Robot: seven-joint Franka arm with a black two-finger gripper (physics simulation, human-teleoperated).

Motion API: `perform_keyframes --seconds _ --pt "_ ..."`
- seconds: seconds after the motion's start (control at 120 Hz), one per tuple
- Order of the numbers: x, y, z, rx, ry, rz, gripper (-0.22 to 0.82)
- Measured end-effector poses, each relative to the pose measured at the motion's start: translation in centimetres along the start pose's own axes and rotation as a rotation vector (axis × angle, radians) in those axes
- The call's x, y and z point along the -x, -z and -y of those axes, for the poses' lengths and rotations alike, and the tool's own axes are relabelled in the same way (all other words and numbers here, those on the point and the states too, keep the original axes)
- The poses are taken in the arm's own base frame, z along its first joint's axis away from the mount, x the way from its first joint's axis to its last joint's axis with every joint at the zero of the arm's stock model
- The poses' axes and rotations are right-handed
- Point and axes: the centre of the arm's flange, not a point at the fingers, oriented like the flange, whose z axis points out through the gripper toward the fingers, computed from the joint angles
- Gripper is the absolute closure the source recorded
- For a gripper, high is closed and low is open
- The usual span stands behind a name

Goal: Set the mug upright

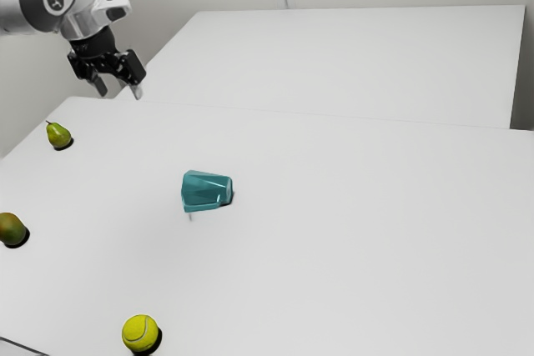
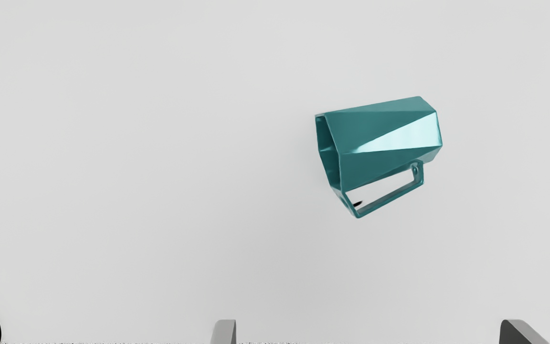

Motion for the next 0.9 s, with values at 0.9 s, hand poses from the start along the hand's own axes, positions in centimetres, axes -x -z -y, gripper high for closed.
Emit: perform_keyframes --seconds 0.9 --pt "-3.1 -25.8 7.7 0.652 0.461 0.285 0.00"
